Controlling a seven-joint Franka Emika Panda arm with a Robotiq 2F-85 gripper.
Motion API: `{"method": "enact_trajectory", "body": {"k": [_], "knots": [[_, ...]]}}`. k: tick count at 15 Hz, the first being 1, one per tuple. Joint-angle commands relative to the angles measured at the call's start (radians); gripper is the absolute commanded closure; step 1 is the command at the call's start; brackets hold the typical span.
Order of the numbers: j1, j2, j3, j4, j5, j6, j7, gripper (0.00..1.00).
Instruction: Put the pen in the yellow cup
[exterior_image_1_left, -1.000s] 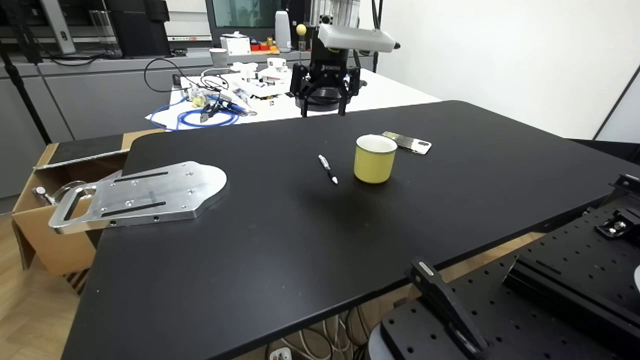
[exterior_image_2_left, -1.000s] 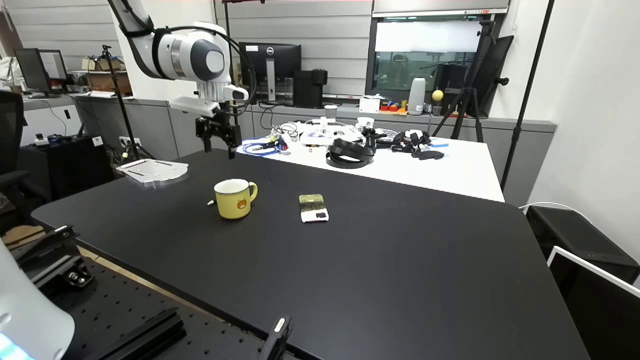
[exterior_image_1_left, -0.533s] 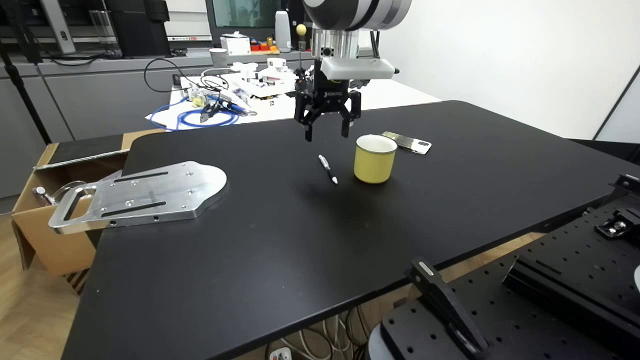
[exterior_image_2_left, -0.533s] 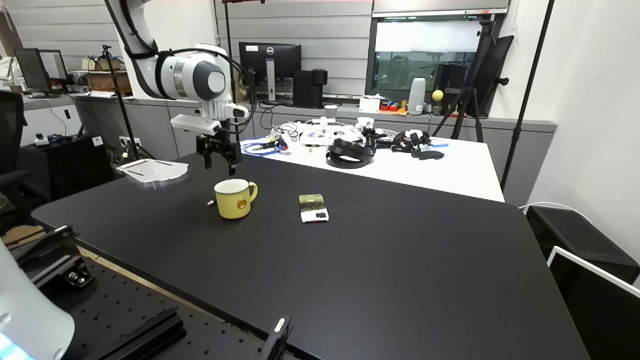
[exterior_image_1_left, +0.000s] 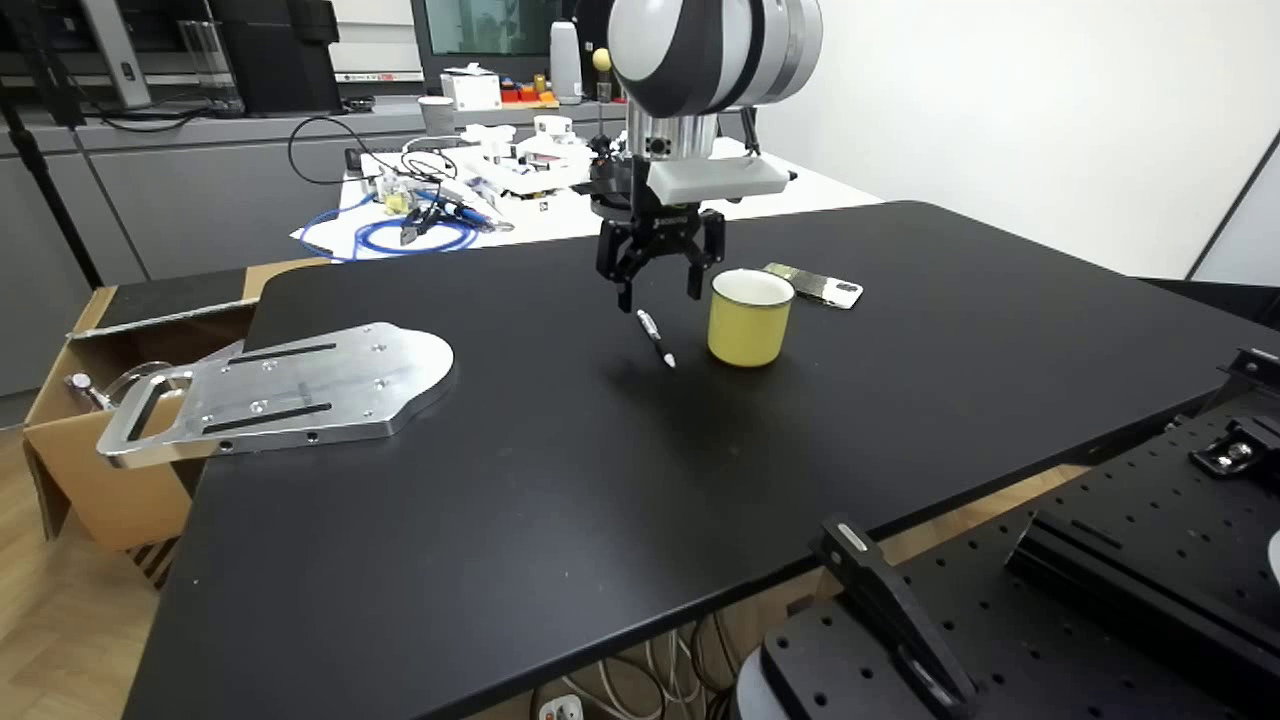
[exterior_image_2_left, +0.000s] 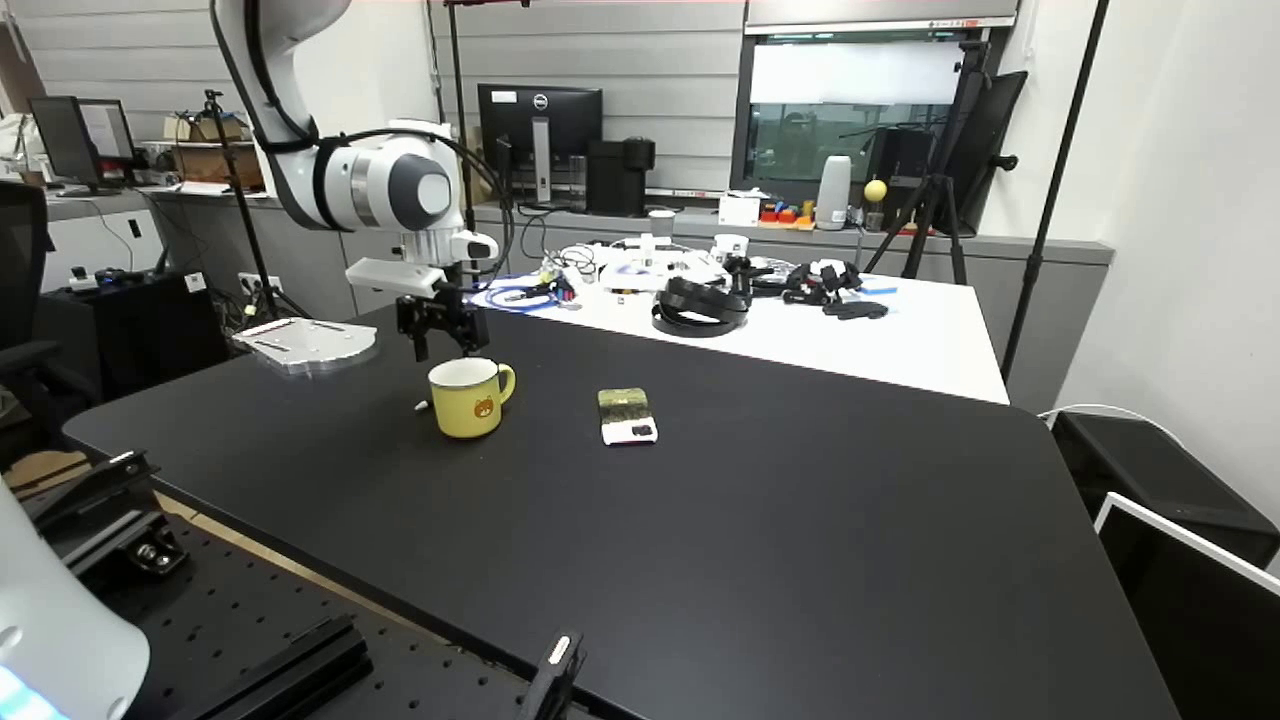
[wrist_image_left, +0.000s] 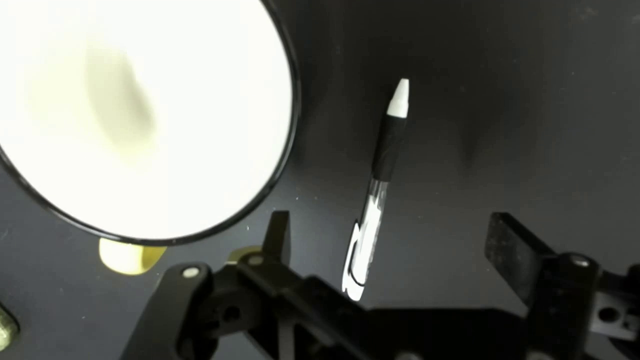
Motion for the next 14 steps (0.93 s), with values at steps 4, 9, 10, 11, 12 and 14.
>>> {"method": "enact_trajectory", "body": {"k": [4, 9, 10, 11, 12, 14], "knots": [[0.035, 0.05, -0.04, 0.03, -0.02, 0.023, 0.035, 0.0], [0.049, 0.069, -0.054, 0.037, -0.022, 0.027, 0.037, 0.0], [0.052, 0.074, -0.057, 0.038, -0.023, 0.029, 0.038, 0.0], [0.056, 0.078, -0.06, 0.038, -0.025, 0.031, 0.039, 0.0], [0.058, 0.081, -0.063, 0.039, -0.026, 0.031, 0.038, 0.0], [0.063, 0.088, -0.068, 0.042, -0.034, 0.03, 0.039, 0.0]]}}
